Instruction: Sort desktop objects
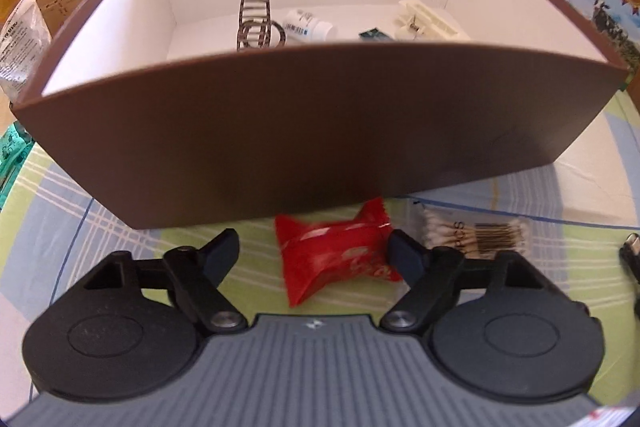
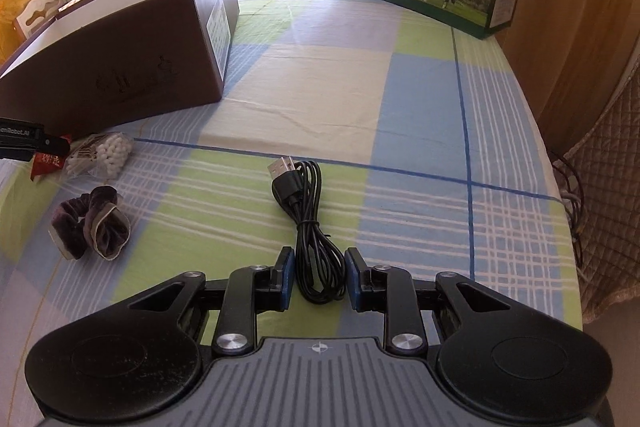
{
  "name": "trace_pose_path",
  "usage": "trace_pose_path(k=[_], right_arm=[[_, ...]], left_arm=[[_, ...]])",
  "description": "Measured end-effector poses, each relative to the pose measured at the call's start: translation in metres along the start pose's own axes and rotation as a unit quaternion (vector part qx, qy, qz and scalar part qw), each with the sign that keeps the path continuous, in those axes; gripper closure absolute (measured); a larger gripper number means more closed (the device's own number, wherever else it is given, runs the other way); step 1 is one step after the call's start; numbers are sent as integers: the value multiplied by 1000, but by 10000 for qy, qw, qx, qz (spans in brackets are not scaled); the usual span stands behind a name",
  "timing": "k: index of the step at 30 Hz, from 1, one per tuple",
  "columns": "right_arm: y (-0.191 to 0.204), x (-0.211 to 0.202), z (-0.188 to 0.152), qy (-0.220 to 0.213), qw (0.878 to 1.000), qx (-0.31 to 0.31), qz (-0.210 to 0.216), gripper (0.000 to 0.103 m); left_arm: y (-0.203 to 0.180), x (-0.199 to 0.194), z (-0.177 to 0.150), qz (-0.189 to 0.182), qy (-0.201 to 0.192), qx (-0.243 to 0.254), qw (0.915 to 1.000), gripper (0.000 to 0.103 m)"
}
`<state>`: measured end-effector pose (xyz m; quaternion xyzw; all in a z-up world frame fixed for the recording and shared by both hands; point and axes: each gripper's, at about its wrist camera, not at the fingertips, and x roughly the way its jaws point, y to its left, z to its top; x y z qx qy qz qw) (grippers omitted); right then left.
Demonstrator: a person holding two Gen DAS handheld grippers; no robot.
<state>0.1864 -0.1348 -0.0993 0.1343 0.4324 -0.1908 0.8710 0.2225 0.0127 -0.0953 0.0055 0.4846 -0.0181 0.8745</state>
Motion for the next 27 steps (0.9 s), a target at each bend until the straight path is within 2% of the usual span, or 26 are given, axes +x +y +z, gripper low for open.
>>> trace_pose_path(k=[2,3,7,13,18,20,21,22,23,24,25,27], right_arm=[[0,0,0,6,10000,-23,-8,79],[0,0,0,7,10000,-34,-11,79],[0,-1,-2,28,10000,-86,33,79],[13,-8,-10,130,9992,-266,261,79],[30,-17,-21,276,9972,-451,521,79],[37,-22,-27,347,9961,-510,638,79],[40,-24,-29,371,9958,-517,664,78],[42,-25,-30,396,9959,-482,649,71],[42,-25,-30,398,9963,-426,631,63],[43,-26,-29,349,9970,-374,574,40],[44,-27,-28,263,9980,-338,472,31],[44,-26,-23,164,9987,-304,385,31]], left_arm=[[3,0,-2,-100,2,29,9999,39],[5,0,-4,-108,-11,88,9999,48],[21,-6,-11,-221,-96,246,9994,63],[50,-22,-31,-346,-58,379,9987,66],[59,-42,-56,-656,71,818,9945,66],[58,-50,-65,-689,88,979,9928,62],[56,-54,-70,-637,73,1045,9925,53],[54,-57,-73,-581,41,1087,9924,44],[51,-61,-75,-537,-18,1098,9925,41],[49,-64,-74,-503,-68,1082,9928,36],[47,-65,-73,-490,-105,1056,9931,34],[48,-64,-69,-475,-181,994,9938,33]])
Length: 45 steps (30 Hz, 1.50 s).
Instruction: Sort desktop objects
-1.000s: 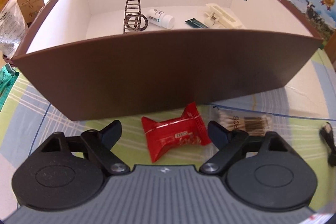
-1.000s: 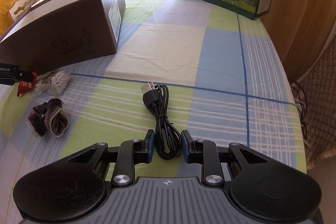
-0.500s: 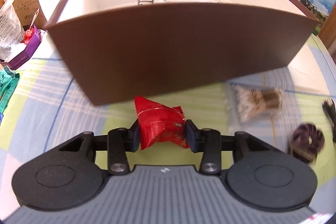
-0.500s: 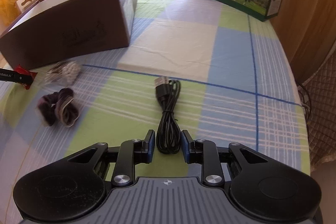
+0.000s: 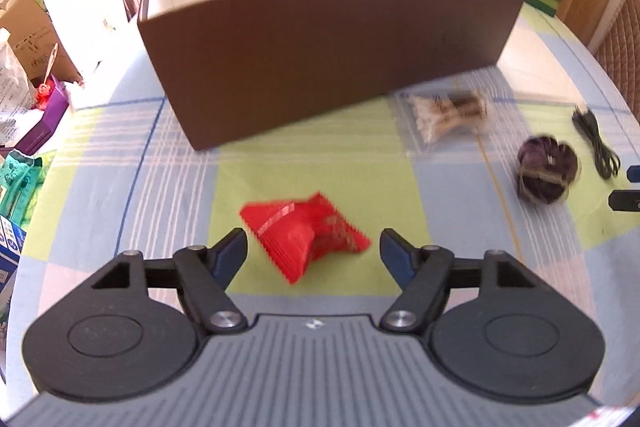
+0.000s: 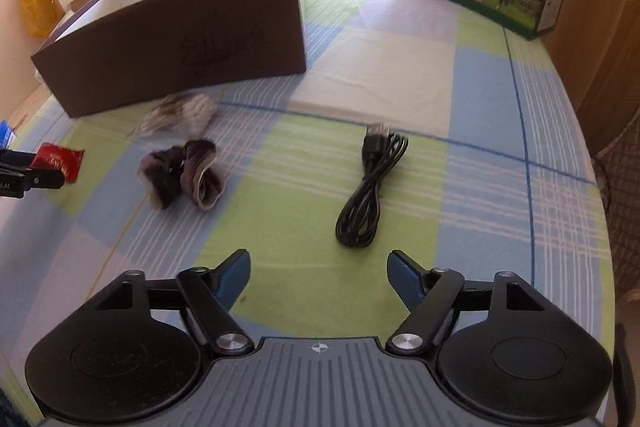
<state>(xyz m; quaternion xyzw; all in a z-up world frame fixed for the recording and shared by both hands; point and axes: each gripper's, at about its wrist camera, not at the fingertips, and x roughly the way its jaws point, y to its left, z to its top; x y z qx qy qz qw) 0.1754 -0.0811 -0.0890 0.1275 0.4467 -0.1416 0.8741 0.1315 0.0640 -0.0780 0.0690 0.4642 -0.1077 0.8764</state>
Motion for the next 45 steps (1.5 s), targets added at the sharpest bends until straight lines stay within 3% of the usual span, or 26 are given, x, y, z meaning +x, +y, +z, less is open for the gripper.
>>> trace_pose_path(k=[7,8,10,13,16,20,21,25,32,36,40,45], right_arm=[[-26,13,30,-257,9972,583,-395,34],[-25,17,35,-260,9966,621,-480,38],[-26,25,40,-191,9957,660,-623,59],[-32,32,40,-106,9953,774,-578,76],[-28,31,35,-95,9967,573,-566,85],[-25,28,29,-83,9974,504,-513,85],[-26,28,29,-85,9974,508,-504,85],[-24,27,27,-79,9975,513,-487,85],[-25,24,23,-86,9979,491,-402,85],[-27,23,23,-68,9979,536,-343,85],[-27,24,23,-75,9979,560,-318,81],[-26,23,23,-98,9976,636,-260,73]], left_arm=[[8,1,17,151,-138,-298,9993,39],[10,0,18,182,-134,-325,9992,39],[14,-3,18,264,-146,-355,9989,40],[20,-8,17,367,-179,-365,9985,44],[25,-15,16,410,-262,-348,9982,50],[23,-17,17,332,-394,-38,9987,54],[21,-16,17,310,-383,56,9988,61],[17,-7,11,44,-158,234,9996,69],[15,-9,-9,-103,47,422,9990,68],[14,-13,-7,-118,-123,793,9967,48],[3,-12,3,-81,-260,1763,9840,38],[-6,4,5,-409,-41,2792,9594,39]])
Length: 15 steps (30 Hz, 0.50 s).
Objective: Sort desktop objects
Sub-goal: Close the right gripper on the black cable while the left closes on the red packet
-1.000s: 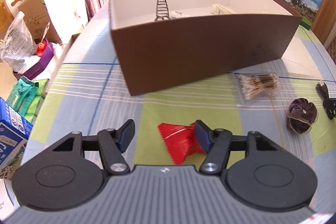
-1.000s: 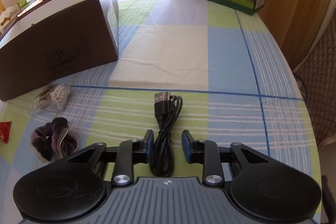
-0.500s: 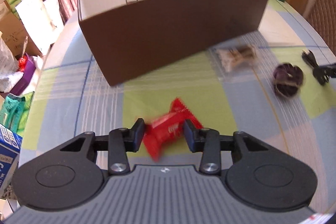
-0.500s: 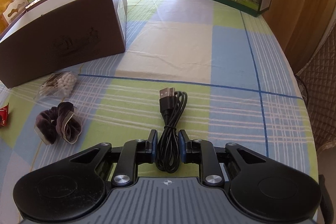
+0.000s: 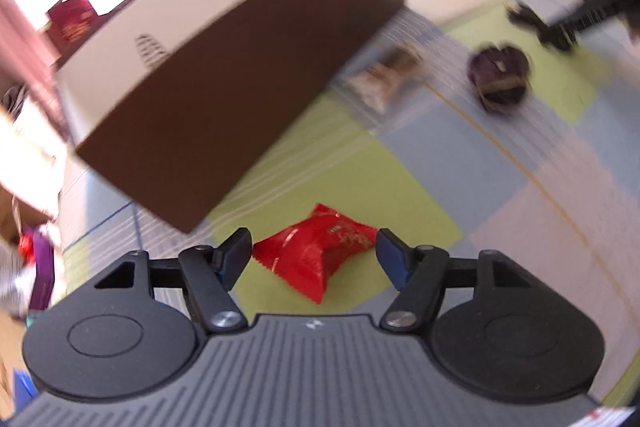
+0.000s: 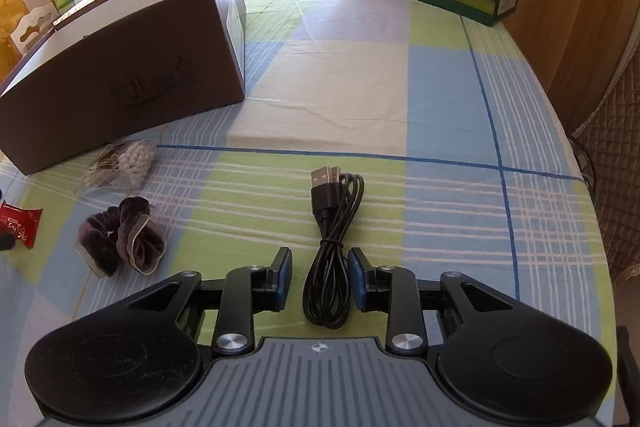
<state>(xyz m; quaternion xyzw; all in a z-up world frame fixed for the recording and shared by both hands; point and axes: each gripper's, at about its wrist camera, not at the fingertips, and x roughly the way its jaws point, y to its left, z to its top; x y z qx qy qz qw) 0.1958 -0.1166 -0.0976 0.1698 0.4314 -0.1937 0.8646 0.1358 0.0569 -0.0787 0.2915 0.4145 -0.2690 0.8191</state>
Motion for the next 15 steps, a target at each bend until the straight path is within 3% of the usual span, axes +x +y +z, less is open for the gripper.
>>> trace_pose_path(k=[2,3,4,7,11,13,15], right_arm=[[1,0,0,-1,10000,-1,-6,72],[1,-1,-1,-1,10000,7,-7,72],[1,-1,-1,-2,10000,17,-8,72],[0,-1,-1,-8,10000,4,0,72],[0,0,1,19,10000,-35,3,69],[1,1,2,44,10000,-61,16,64],[2,1,1,62,9999,-98,25,61]], left_arm=[[-2,5,0,-52,81,219,9997,42],[-2,6,0,-48,77,198,9998,53],[0,6,-1,-97,88,95,9999,60],[5,6,-4,-288,121,-390,9987,67],[-3,6,-7,-168,184,-633,9977,66],[-6,2,-5,-33,88,-584,9983,50],[-7,-5,-2,104,-54,-325,9994,47]])
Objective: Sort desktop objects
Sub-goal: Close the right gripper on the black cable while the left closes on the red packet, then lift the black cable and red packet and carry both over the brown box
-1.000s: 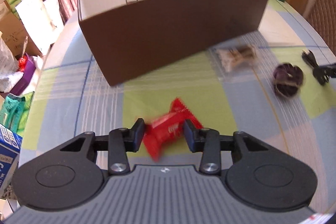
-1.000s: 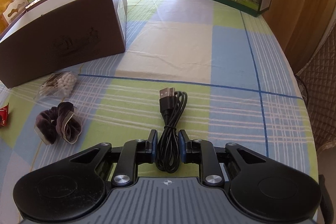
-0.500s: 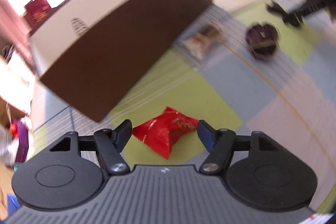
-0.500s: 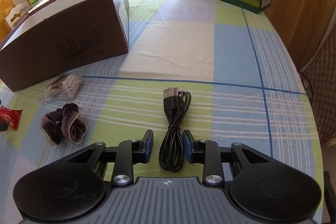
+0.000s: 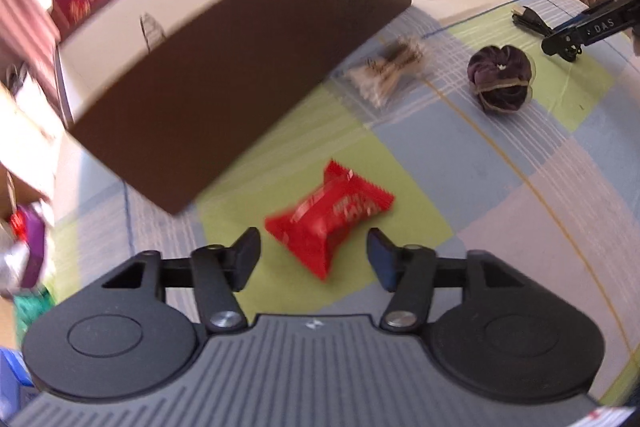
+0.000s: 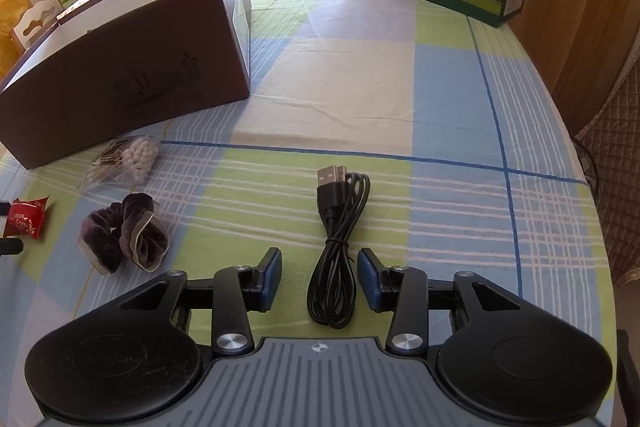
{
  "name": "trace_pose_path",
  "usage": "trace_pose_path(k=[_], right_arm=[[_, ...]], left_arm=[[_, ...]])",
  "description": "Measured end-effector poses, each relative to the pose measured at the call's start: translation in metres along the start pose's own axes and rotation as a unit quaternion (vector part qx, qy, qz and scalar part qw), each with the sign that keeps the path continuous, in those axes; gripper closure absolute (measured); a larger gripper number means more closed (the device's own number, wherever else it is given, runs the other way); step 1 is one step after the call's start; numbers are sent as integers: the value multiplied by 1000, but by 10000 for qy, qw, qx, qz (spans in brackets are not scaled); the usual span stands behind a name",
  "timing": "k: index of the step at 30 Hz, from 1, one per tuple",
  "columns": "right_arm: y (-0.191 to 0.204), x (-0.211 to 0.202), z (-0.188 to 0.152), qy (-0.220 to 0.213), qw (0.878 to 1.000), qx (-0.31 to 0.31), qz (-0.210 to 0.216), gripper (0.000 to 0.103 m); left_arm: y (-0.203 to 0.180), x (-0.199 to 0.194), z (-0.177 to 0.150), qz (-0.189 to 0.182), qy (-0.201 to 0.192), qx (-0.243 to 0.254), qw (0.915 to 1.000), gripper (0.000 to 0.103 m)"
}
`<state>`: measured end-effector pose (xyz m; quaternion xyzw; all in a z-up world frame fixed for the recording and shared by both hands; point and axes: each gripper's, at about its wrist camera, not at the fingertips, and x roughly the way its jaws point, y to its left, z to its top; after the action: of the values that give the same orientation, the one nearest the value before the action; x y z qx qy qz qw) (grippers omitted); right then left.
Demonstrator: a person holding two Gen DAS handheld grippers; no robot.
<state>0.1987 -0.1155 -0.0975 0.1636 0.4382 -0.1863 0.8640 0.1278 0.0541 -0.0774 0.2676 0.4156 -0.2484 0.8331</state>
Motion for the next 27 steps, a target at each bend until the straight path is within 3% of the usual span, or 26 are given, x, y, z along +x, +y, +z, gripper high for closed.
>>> trace_pose_path(k=[3,6,8,10,13,16,20,27], right_arm=[[0,0,-1,6,10000,-1,7,58],[0,0,-1,-1,10000,31,2,56],[0,-1,-1,3,10000,45,-7,56],[-2,-2,-2,12,10000,77,-25,56],[-6,-5,-5,22,9999,134,-47,56],[-10,-8,-6,22,9998,185,-31,56],[-8,-5,-3,22,9999,154,-27,56],[-4,11,12,-34,9997,5,-234,56]], left_arm=[[-1,-5,9,1,-186,580,9981,41],[-5,3,17,-148,-143,1187,9927,41],[-6,12,19,-322,-26,1388,9898,45],[-4,22,19,-459,146,1339,9898,57],[4,23,18,-607,190,834,9945,72],[15,26,17,-598,325,-218,9974,77],[24,30,15,-441,408,-1619,9850,77],[20,35,23,-30,467,-2107,9764,73]])
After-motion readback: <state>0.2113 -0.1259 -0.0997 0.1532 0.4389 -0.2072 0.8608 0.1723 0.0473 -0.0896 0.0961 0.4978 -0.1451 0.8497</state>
